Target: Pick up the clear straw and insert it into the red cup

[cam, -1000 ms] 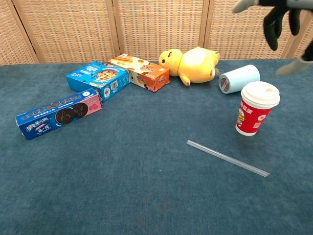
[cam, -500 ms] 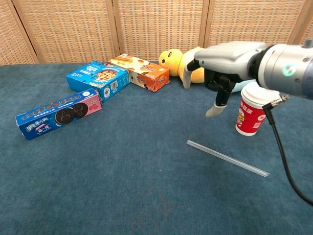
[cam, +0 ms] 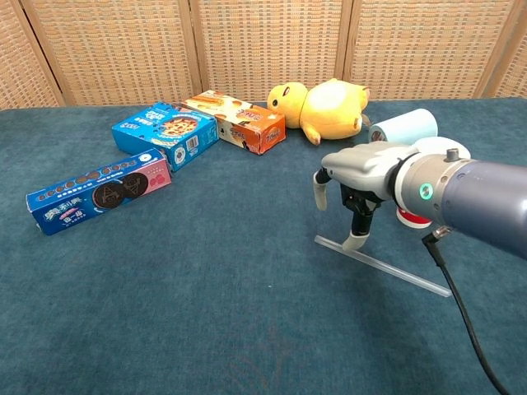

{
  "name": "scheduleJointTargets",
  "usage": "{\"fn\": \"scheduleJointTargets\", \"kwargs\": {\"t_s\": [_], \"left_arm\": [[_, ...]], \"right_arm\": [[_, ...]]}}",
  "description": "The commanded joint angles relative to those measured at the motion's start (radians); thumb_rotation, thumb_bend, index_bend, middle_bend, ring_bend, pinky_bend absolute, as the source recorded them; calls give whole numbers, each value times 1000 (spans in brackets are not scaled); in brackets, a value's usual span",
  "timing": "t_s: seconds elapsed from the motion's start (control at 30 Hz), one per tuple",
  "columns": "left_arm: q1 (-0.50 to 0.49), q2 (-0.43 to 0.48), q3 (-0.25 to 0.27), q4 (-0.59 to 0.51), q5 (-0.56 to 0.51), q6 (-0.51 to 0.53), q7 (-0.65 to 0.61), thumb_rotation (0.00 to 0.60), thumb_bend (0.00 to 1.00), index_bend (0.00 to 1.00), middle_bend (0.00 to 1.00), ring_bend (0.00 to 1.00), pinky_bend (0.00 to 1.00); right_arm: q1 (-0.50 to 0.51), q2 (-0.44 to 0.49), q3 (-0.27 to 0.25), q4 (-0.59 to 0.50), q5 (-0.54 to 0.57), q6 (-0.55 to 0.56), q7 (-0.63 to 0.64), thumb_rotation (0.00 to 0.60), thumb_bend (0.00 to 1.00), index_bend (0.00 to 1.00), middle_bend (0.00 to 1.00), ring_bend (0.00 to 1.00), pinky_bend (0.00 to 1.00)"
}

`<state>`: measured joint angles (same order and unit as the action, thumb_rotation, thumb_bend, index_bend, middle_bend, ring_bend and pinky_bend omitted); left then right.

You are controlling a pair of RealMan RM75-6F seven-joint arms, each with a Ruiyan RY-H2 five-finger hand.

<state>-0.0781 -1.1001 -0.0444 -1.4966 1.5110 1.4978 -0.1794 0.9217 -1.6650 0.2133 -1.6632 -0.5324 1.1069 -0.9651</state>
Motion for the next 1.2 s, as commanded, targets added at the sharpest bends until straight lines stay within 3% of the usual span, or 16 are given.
{"fn": "scheduleJointTargets", "kwargs": {"t_s": [0.03, 0.4, 0.83, 1.2], "left_arm": [[-1, -1, 0, -1, 0, -2, 3, 600, 98, 0, 0, 0, 0], [-2, -3, 1, 0, 1, -1, 3, 600, 102, 0, 0, 0, 0], [-3, -3, 0, 5, -1, -2, -3, 600, 101, 0, 0, 0, 0], [-2, -1, 0, 7, -3, -1, -9, 600, 101, 0, 0, 0, 0]], "right_arm": [[1, -20, 15, 12, 49, 13, 17, 600, 95, 426, 949, 832, 1000], [17, -87, 76, 44, 217, 82, 31, 600, 199, 499, 948, 833, 1000], [43, -192, 131, 130, 279, 178, 23, 600, 331, 511, 949, 833, 1000], [56, -231, 183, 145, 355, 214, -7, 600, 375, 514, 949, 835, 1000]]}}
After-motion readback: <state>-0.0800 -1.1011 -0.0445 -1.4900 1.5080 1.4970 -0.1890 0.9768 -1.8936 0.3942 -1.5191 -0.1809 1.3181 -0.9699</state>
